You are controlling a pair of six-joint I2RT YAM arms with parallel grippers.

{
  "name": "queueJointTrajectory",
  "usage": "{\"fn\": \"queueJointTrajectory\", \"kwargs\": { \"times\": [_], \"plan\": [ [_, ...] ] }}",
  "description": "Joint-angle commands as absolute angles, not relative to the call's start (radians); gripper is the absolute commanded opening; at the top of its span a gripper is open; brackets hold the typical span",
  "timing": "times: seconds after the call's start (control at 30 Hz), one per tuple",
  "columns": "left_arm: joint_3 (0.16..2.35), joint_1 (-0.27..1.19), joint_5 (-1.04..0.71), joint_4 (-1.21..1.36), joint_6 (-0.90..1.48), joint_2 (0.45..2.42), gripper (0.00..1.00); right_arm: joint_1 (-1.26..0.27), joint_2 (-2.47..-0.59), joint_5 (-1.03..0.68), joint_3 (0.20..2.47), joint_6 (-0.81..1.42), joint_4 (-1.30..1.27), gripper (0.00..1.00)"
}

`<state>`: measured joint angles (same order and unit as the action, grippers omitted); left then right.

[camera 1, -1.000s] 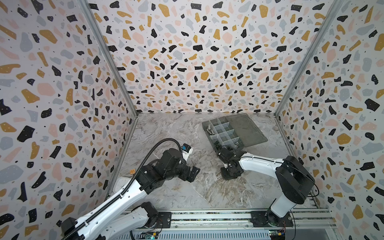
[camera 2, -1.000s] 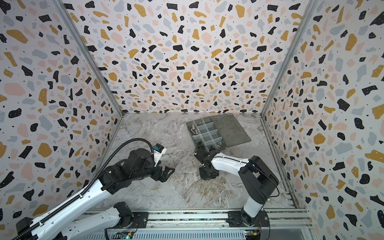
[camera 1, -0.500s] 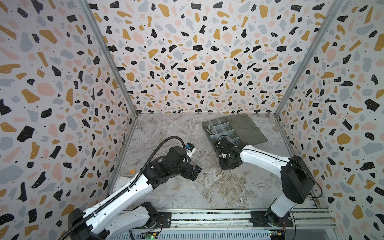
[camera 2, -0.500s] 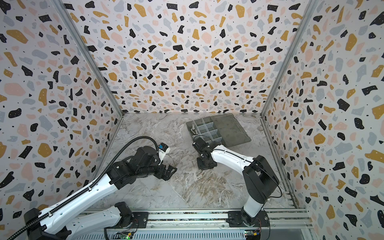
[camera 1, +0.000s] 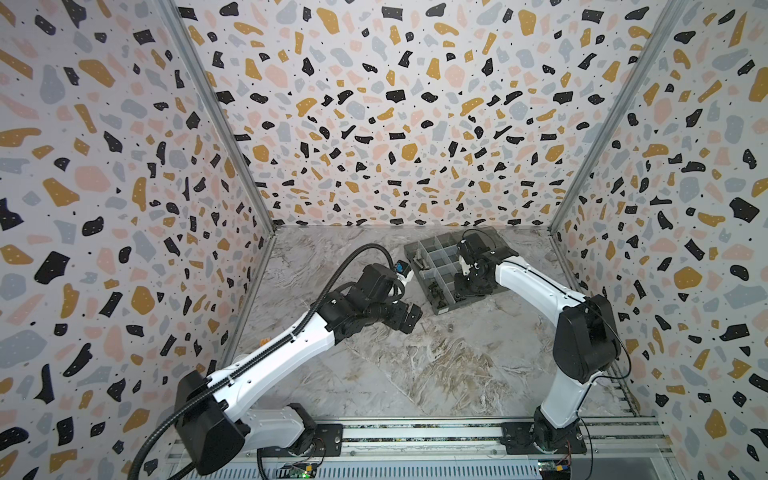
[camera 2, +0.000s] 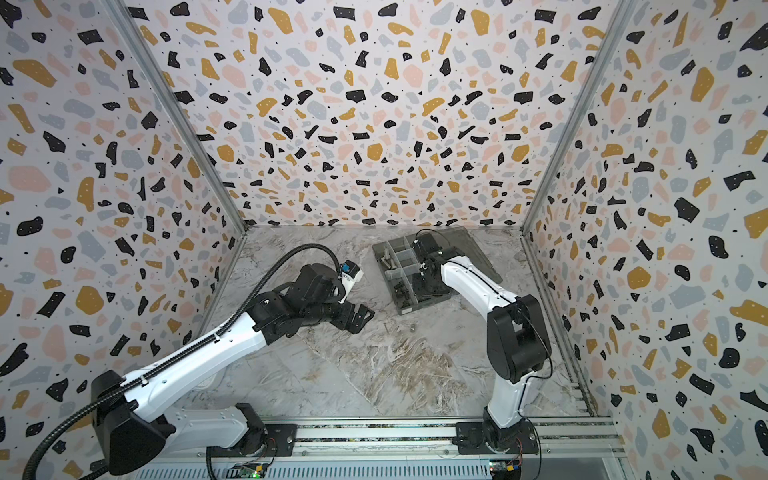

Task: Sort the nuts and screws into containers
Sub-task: 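Lift the silver nut and carry it over the organizer with the right gripper, then open the right gripper to drop the nut into the silver-nut compartment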

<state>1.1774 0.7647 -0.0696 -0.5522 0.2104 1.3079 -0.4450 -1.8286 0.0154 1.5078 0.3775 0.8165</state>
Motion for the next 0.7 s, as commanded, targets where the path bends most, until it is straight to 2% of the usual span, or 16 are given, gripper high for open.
{"fn": "queueJointTrajectory", "kwargs": {
  "times": [0.0,0.43,0.47,0.6,0.67],
  "plan": [
    [1.256,0.761,-0.087,-0.522,0.173,1.364,1.00,-0.407,-1.870,0.010,1.586,0.325,0.852,0.21],
    [1.414,0.758,-0.104,-0.561,0.130,1.532,1.00,-0.302,-1.993,-0.016,1.657,0.281,0.838,0.21],
    [1.418,0.757,-0.105,-0.564,0.132,1.538,1.00,-0.299,-1.997,-0.019,1.653,0.279,0.835,0.23],
    [1.427,0.756,-0.106,-0.568,0.132,1.548,1.00,-0.292,-2.000,-0.026,1.652,0.262,0.834,0.43],
    [1.425,0.757,-0.106,-0.569,0.133,1.546,1.00,-0.293,-1.990,-0.025,1.660,0.255,0.847,0.45]
  ]
}}
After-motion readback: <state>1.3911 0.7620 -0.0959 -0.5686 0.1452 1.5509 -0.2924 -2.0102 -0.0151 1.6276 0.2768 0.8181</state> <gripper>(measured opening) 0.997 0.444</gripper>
